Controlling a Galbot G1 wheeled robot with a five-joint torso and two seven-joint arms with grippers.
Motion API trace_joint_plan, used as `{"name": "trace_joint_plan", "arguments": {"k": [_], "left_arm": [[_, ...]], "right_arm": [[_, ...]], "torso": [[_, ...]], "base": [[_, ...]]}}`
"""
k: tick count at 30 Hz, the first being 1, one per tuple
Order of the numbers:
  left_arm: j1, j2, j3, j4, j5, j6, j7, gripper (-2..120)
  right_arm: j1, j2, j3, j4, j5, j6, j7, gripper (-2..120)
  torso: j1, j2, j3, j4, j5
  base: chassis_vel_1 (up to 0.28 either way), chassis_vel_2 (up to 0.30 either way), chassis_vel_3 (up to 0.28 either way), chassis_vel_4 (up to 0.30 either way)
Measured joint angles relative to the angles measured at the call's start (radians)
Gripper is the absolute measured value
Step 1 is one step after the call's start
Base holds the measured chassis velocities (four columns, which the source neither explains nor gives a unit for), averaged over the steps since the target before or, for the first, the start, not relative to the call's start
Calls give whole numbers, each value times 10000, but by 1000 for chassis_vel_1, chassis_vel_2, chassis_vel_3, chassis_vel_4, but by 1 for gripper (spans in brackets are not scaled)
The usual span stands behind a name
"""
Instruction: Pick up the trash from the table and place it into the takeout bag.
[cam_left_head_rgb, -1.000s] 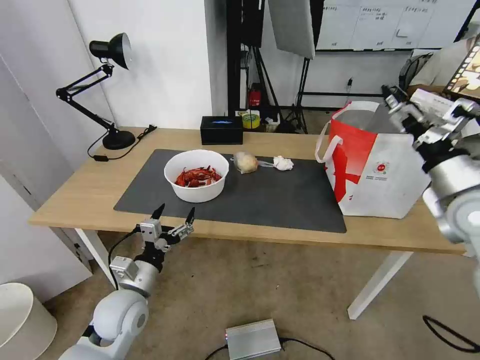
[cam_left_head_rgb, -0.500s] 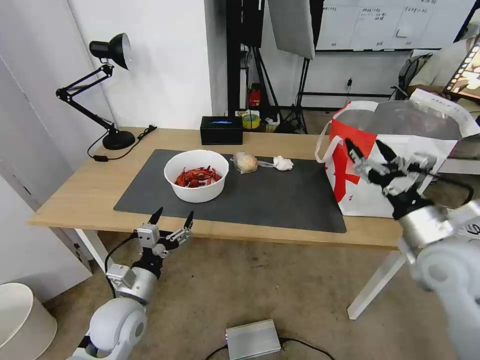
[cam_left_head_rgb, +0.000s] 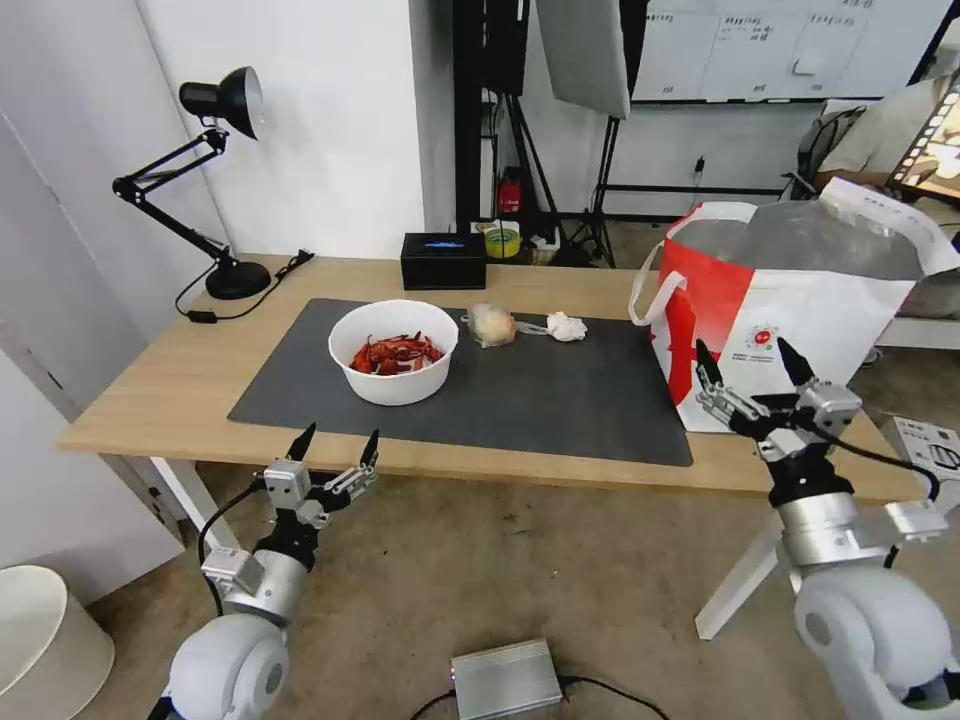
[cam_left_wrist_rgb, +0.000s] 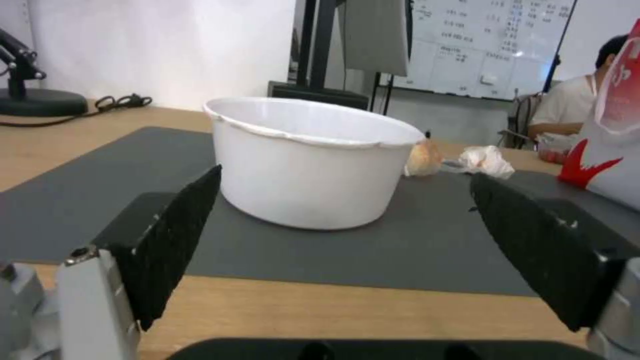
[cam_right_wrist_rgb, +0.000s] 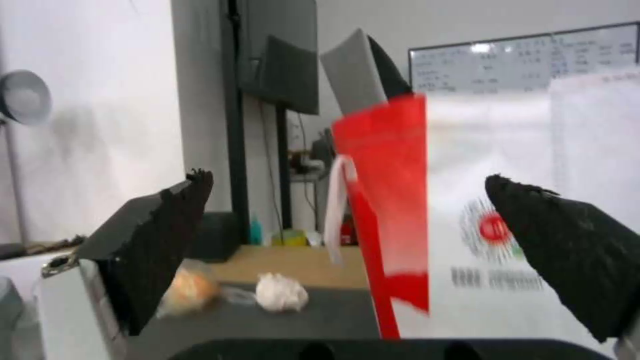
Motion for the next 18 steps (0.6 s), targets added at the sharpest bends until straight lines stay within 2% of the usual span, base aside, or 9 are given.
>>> {"name": "trace_joint_plan", "arguments": {"k": [4, 18], "left_arm": [[22, -38, -88, 0, 23, -26, 1, 100], [-51, -219, -32, 214, 101, -46, -10, 100]], "right_arm": [[-395, 493, -151, -191, -195, 260, 20, 100], [-938, 1480, -884, -1232, -1528, 1047, -147, 100]], "torso": [[1, 0, 0, 1, -1], [2, -1, 1, 1, 0]], "base": [[0, 0, 0, 0], [0, 0, 0, 0]]}}
